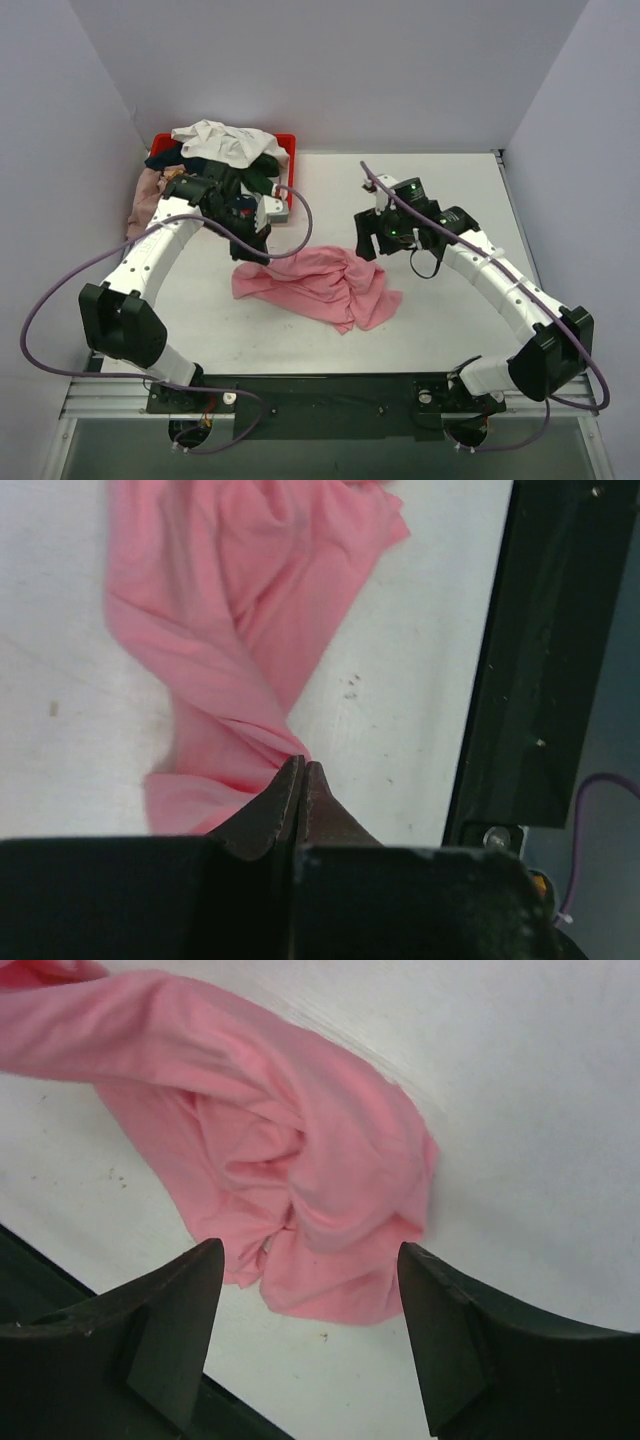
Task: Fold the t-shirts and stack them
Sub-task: Move the tshirt to the center of the board, then flatten out the tshirt
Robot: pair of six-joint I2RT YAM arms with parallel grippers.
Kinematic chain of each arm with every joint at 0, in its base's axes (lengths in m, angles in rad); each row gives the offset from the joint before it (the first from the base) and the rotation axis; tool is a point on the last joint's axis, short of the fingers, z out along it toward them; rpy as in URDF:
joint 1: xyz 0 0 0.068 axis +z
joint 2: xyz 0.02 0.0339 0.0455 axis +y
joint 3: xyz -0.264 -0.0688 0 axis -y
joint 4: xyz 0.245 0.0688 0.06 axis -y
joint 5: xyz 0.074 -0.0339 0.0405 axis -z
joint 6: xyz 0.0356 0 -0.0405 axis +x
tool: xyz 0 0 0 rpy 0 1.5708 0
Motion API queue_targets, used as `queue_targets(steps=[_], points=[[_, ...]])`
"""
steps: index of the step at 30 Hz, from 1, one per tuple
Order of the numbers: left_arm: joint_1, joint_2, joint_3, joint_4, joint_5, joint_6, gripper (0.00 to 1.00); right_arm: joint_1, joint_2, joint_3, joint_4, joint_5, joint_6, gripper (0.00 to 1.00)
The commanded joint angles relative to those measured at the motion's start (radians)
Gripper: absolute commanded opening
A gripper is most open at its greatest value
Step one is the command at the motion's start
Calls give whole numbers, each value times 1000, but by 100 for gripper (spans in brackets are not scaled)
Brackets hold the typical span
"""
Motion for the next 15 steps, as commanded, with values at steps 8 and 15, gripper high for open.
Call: queue_targets(steps=[8,15], points=[[-31,-98,-208,-120,-56,91,64,-122,14,-275,99,-7,512,37],[39,-177,-296,62,-312,212,75,-128,115,-295,188,-67,514,42]])
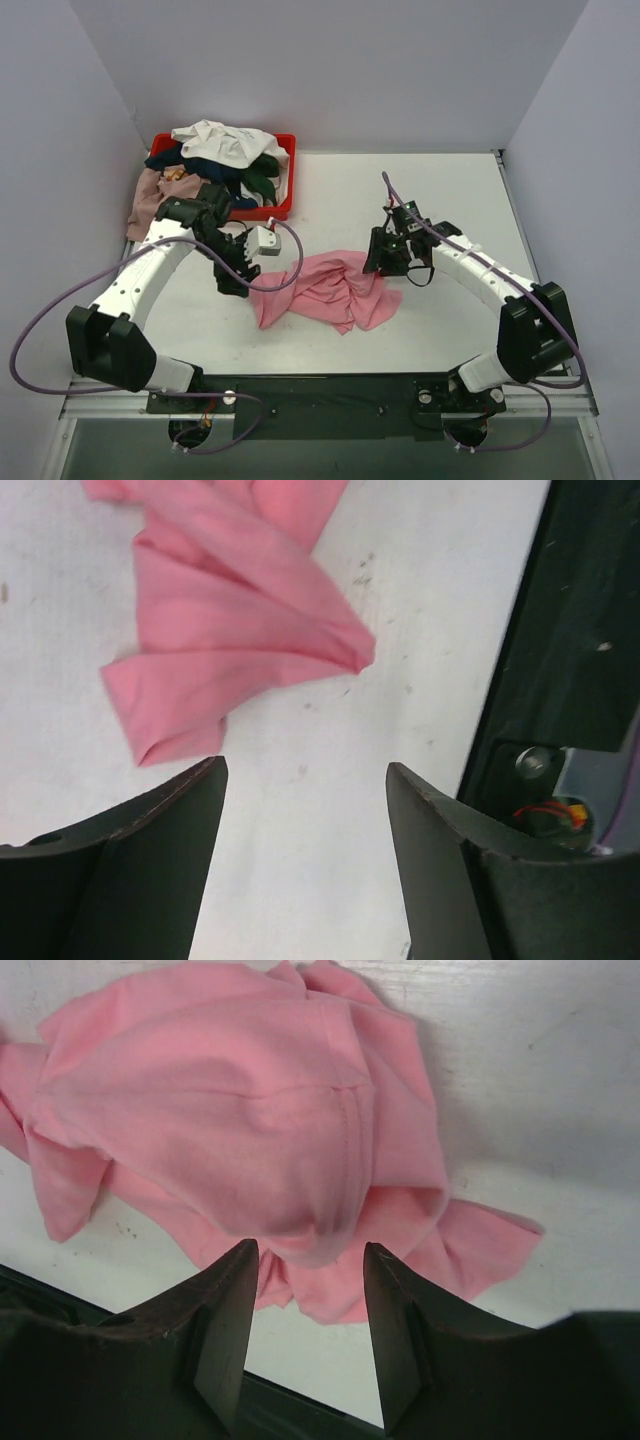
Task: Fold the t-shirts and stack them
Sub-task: Flatten out the tshirt
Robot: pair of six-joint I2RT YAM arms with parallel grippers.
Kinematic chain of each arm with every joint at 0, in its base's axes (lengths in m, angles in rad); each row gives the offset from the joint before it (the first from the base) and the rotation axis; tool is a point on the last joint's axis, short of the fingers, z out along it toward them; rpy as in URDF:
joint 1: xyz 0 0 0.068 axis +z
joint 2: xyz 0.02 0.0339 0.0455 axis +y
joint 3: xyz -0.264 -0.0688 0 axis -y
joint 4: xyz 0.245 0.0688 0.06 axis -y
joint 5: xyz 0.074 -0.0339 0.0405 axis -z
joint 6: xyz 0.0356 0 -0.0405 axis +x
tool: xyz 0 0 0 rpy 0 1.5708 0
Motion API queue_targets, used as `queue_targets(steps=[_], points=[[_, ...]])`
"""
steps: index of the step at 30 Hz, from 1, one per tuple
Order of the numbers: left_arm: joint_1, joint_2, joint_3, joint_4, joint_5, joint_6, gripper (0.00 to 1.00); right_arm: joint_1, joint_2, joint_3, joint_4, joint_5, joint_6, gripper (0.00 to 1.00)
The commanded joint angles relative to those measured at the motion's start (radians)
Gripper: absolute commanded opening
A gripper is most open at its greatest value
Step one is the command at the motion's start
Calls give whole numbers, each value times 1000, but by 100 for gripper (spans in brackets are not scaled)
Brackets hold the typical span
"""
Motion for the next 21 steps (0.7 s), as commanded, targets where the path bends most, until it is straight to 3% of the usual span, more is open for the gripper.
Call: queue_targets(steps=[1,5,7,8,10,17,21], points=[[71,-58,-62,180,-163,90,75,-3,97,12,68,-92,41,42],[128,-54,-106,340,-214,116,75,-1,174,31,55,-129,73,45],[134,-40,-96,343,-207,142,75,-1,194,28,86,-180,76,39],[136,-34,-94,338,-184,174,75,-1,203,29,89,-195,78,20],[133,-29,-99,311,-124,253,74,-9,197,44,85,-192,75,0],[96,46,-146,277,3,517,71,-93,24,98,-79,-120,-2,0],[70,149,-99,285,69,639,71,-98,-24,95,-147,-145,-88,0]])
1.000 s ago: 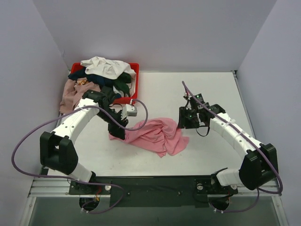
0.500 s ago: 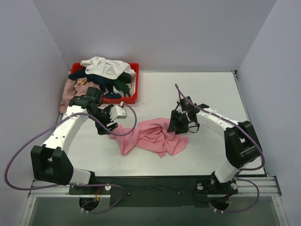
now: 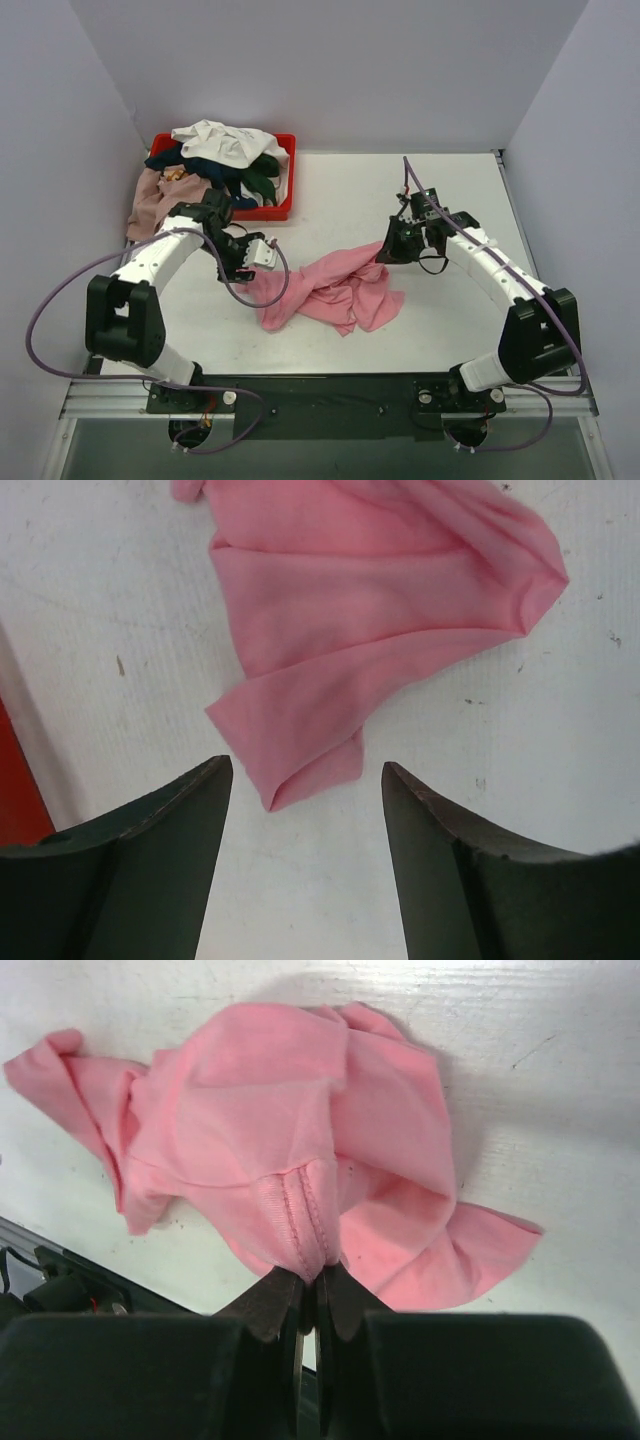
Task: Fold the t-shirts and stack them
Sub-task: Flatten out the tshirt
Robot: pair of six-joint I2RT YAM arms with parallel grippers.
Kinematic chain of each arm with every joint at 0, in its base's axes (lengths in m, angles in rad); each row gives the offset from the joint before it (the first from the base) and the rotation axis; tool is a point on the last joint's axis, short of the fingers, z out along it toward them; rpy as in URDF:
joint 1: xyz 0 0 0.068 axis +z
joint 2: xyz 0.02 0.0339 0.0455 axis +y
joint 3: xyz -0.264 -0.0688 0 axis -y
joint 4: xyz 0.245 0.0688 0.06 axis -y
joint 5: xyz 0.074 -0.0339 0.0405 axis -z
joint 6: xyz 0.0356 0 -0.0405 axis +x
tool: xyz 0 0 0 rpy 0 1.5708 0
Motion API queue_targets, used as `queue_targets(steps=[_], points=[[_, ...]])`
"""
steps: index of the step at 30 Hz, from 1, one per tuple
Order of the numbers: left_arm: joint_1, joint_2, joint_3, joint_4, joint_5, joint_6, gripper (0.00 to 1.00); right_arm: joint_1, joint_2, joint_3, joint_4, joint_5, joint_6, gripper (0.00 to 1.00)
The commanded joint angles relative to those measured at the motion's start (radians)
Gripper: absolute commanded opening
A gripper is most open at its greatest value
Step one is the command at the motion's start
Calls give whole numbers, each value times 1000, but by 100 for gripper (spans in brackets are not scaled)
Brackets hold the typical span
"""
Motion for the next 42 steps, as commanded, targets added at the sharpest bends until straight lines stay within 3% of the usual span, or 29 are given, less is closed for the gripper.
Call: queue_targets(steps=[1,7,9,12,16,19,25,32,42], points=[[-24,138,84,5,137,198,71,-4,-74,36,-136,-6,-107,0],[-19,387,361,-200,142,208,68,-8,-119,57,-195,26,-147,0],[-24,421,399,-213,165,200,68,-8,-122,56,-193,25,-150,0],[-57,462,474,-194,208,75,68,-8,-108,56,-198,23,-150,0],[-94,504,514,-211,165,30,65,-8,-102,52,-207,39,-148,0],[-96,528,489,-213,91,96,66,-8,-102,54,-208,43,-154,0],[-117,697,699,-415,-2,247,68,-7,-90,51,-213,40,-156,0],[-133,729,679,-516,-146,330,62,-8,-102,30,-216,63,-153,0],[-137,654,653,-524,-161,361,58,-8,-87,33,-221,66,-156,0]])
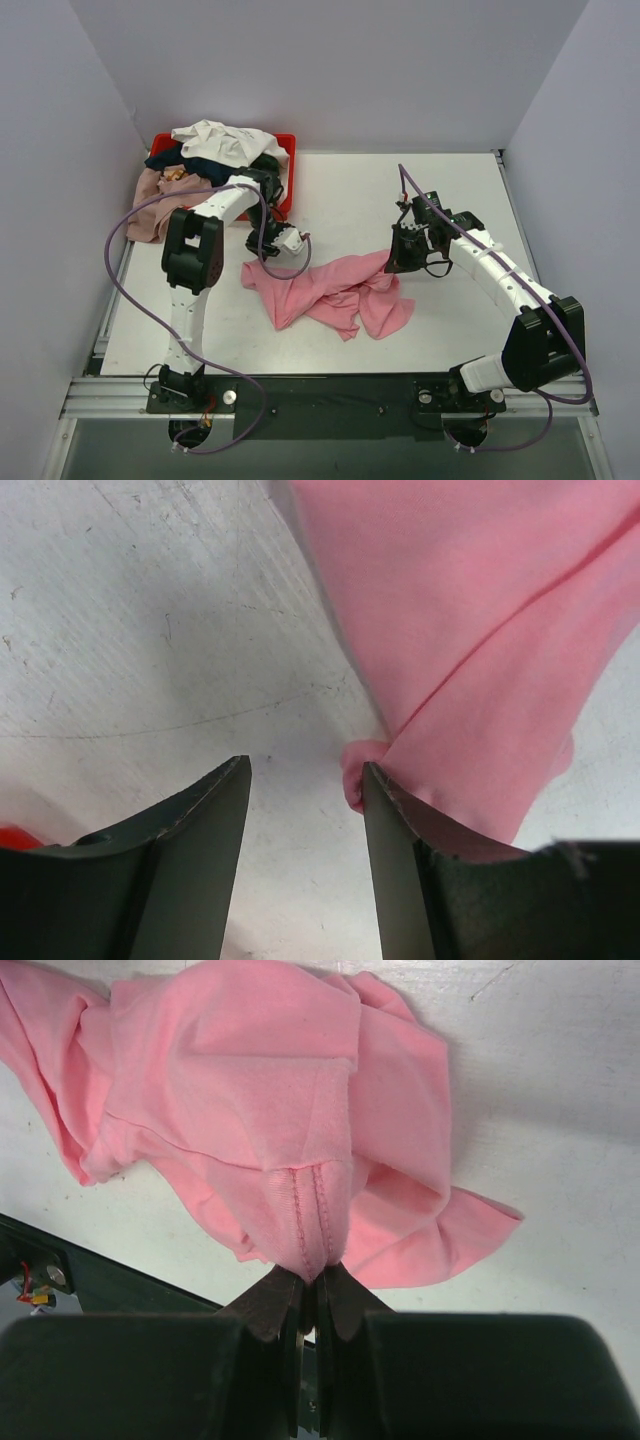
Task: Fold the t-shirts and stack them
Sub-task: Flatten out the tshirt
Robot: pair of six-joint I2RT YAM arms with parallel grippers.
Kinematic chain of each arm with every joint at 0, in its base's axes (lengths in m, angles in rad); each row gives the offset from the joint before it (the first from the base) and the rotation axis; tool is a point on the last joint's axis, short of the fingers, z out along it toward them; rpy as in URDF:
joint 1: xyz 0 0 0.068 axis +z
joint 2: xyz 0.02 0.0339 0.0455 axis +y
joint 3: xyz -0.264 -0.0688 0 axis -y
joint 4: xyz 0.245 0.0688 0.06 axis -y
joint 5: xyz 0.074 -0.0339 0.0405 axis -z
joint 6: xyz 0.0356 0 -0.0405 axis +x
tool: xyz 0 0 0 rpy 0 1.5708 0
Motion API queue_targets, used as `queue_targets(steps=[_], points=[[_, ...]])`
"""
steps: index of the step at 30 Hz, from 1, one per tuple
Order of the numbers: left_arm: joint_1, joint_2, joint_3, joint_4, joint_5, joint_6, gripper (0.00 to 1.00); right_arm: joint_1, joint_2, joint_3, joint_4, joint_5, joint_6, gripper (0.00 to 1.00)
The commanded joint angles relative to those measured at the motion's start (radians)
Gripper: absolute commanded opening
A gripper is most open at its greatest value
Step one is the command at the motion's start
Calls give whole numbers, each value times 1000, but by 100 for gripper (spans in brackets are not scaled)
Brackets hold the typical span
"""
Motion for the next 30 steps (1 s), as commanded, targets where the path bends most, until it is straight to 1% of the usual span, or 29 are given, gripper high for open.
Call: queue_targets(steps=[1,3,6,8,16,20,23,25,26,27,28,29,30], points=[[-2,-83,1,-263,33,29,58,2,-5,6,-46,23,-15,0],[0,-108,-4,-263,71,-6,59,2,-6,3,-47,31,-16,0],[-2,-138,-59,-261,39,1,59,2,-2,-1,-46,34,-16,0],[0,-125,-70,-263,27,-23,59,2,9,0,-46,32,-16,0],[-11,-43,2,-258,38,-54,62,5,23,0,-44,28,-22,0],[-23,-23,-44,-264,-11,-58,61,4,35,2,-44,32,-29,0],[-22,-32,-85,-263,-91,-57,56,-2,31,3,-49,74,-27,0],[-19,-49,-130,-263,-137,-51,50,-22,20,2,-46,92,-6,0],[-17,-54,-149,-263,-149,-49,42,-37,14,5,-46,95,-1,0],[-14,-63,-159,-263,-163,-49,29,-45,8,17,-46,103,2,0],[-12,-68,-163,-264,-160,-51,21,-53,0,26,-49,110,1,0],[-9,-68,-160,-266,-153,-61,0,-54,-6,47,-49,117,-6,0],[-8,-74,-144,-266,-128,-67,0,-60,-11,55,-49,118,-9,0]])
